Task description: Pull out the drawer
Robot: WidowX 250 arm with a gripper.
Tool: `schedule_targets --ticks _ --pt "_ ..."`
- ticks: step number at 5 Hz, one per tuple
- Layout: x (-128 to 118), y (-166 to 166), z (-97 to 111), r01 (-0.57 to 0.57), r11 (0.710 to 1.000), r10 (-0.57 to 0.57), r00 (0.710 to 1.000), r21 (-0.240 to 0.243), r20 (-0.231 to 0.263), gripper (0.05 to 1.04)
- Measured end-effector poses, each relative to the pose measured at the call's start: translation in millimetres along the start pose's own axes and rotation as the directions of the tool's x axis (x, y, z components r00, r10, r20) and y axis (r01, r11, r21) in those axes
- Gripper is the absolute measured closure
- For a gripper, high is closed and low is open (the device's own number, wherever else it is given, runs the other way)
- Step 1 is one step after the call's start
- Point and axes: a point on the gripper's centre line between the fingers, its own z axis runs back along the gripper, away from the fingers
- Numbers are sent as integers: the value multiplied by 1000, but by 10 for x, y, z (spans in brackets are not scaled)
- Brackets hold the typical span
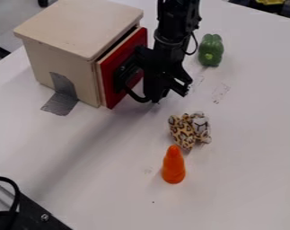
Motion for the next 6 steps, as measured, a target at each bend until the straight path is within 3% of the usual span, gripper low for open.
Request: schedule_targets --ticks 2,3,6 --pt "-20 -164 97 56 998 -56 997 -7 49 948" --pt "10 -281 137 116 993 -117 991 20 66 948" --pt "116 -590 144 191 982 -191 981 15 43 948"
